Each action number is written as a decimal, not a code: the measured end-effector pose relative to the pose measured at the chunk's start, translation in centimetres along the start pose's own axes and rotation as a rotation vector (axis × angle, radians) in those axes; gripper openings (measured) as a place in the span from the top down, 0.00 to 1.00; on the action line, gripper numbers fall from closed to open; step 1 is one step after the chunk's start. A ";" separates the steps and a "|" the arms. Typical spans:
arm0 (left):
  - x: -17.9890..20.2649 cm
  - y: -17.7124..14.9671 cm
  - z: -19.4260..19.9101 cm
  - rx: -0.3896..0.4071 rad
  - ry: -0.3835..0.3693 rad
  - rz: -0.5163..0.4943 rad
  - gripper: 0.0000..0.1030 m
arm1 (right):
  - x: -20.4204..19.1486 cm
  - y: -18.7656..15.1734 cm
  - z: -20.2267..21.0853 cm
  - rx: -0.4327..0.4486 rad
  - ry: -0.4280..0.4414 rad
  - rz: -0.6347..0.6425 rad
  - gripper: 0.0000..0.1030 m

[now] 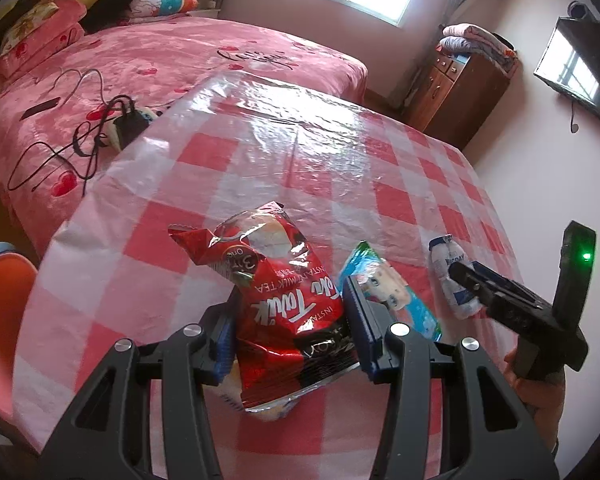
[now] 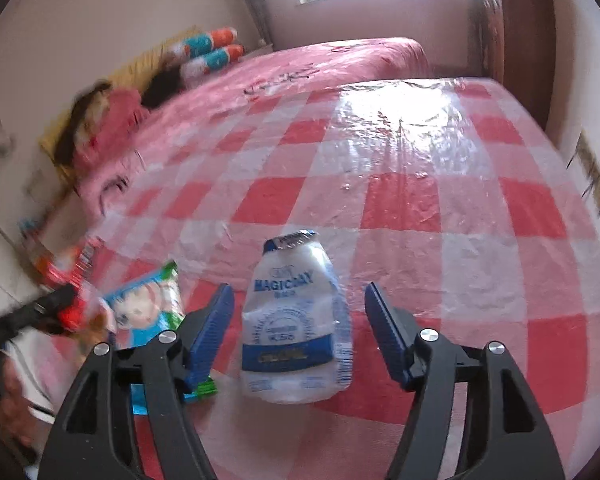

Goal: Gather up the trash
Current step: 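Lift the red snack bag with the left tool while the right tool grasps the white MagicDay bottle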

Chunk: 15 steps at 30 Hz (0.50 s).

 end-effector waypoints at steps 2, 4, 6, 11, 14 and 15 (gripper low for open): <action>-0.5 -0.3 0.2 0.003 0.001 0.001 0.52 | -0.3 -0.2 -0.6 -0.015 -0.029 0.021 0.34; -1.3 -0.6 0.5 0.004 0.002 0.000 0.52 | -0.3 -0.2 -0.7 -0.013 -0.054 0.033 0.34; -1.6 -0.7 0.6 0.005 0.001 0.001 0.52 | -0.4 -0.3 -1.0 -0.024 -0.071 0.043 0.34; -3.0 -1.2 0.9 0.000 -0.012 0.003 0.52 | -0.6 -0.2 -1.1 -0.023 -0.102 0.049 0.42; -3.9 -1.6 1.1 -0.004 -0.024 0.011 0.52 | -0.5 -0.1 -1.1 -0.018 -0.101 0.041 0.42; -4.1 -1.7 1.1 -0.006 -0.026 0.012 0.52 | -0.4 -0.1 -0.9 -0.009 -0.104 0.034 0.42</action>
Point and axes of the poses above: each gripper's, at about its wrist camera, not at the fingertips, and z roughly against the way its jaws point, x to its right, y to its top, the point moved 9 cm from there along -z, roughly the way its jaws point, and after that the axes turned 5 degrees about -x, right-handed, at the moved point
